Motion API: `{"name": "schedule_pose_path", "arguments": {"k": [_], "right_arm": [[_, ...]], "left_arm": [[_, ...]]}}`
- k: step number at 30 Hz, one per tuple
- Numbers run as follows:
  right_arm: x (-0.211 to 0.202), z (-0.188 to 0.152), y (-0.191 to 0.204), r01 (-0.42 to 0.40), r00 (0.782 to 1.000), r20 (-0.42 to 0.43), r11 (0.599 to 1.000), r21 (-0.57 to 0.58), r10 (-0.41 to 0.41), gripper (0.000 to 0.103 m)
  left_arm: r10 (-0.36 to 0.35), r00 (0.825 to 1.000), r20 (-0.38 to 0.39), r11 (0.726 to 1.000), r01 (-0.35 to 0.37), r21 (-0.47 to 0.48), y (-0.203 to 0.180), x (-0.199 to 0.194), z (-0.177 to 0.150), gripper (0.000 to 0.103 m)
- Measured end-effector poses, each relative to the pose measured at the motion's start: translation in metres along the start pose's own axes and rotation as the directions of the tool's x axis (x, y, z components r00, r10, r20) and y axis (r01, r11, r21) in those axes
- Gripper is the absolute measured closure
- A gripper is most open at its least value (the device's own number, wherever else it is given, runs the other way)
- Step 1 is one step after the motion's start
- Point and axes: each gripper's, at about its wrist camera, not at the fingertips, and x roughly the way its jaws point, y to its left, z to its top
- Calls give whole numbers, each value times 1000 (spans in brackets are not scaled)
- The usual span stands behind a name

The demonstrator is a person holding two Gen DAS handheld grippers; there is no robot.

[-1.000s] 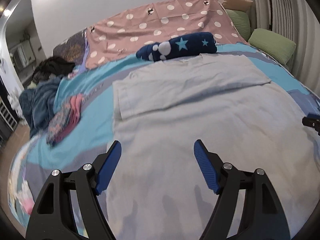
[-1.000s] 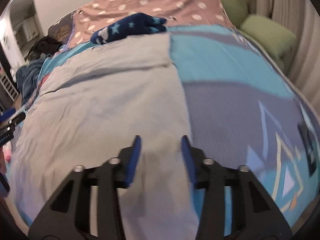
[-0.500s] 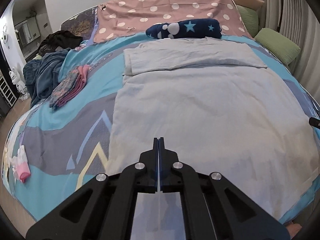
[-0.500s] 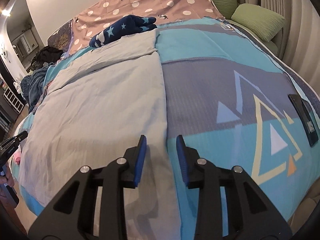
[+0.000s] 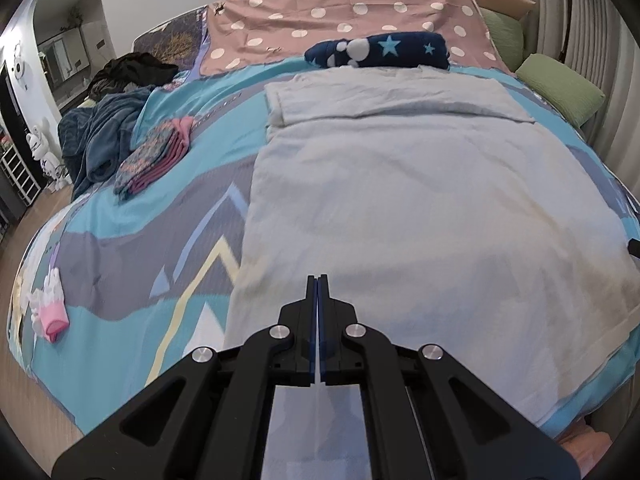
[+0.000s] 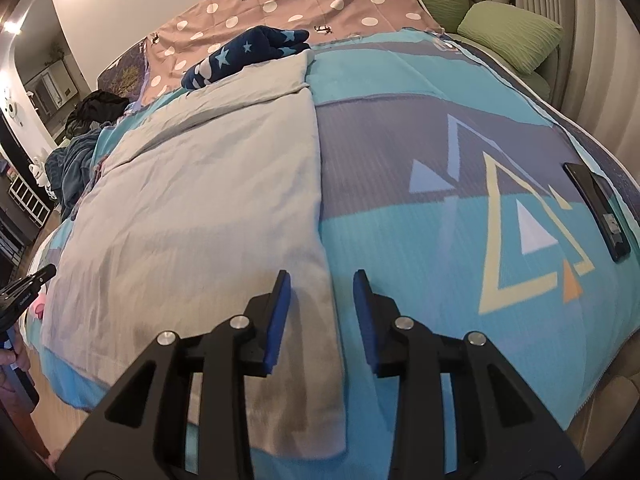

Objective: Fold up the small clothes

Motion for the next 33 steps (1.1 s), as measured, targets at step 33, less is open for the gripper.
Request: {"name": "schedule_pose_path", "arguments": {"k": [33], "right_arm": [[-30,-50,-19,-118,991,-59,991,57,122,44]], "left_arm": [[-163,985,-50,980,156,-123,58,-32,-79,73]]}}
